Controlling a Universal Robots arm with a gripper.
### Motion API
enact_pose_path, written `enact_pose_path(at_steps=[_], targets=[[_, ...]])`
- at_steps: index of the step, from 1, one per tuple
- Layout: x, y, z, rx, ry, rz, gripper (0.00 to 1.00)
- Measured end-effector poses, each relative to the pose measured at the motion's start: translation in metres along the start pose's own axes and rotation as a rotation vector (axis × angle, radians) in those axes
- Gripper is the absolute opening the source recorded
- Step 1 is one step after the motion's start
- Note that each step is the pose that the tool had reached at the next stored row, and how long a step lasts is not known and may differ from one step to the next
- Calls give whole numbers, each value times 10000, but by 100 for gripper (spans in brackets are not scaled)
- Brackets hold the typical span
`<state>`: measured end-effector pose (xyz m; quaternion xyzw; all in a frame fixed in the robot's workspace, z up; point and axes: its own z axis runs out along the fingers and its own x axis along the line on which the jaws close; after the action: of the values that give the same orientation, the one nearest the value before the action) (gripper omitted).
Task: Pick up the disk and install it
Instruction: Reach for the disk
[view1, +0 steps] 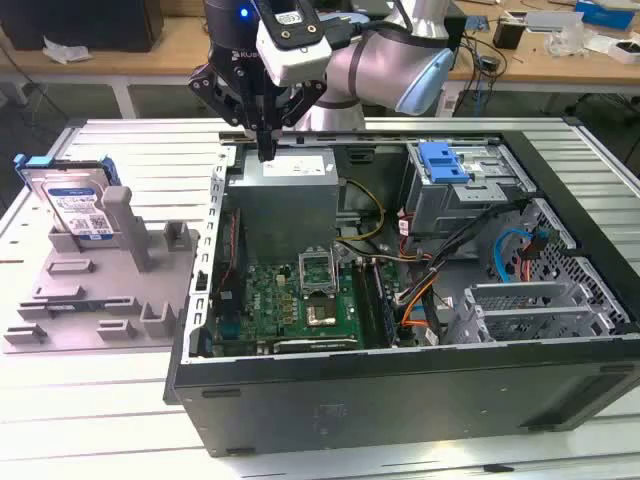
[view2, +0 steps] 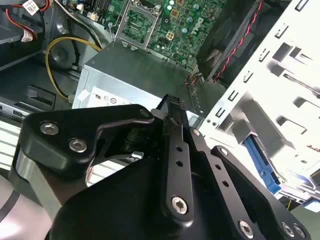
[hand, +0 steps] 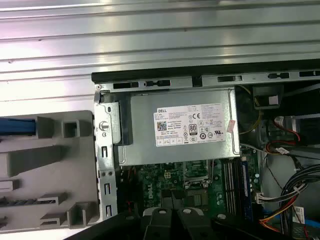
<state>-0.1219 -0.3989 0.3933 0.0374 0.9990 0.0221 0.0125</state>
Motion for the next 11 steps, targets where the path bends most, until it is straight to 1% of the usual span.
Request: enact_pose_path(at_steps=[11], targets=[[0, 0, 0, 0, 0, 1, 11]])
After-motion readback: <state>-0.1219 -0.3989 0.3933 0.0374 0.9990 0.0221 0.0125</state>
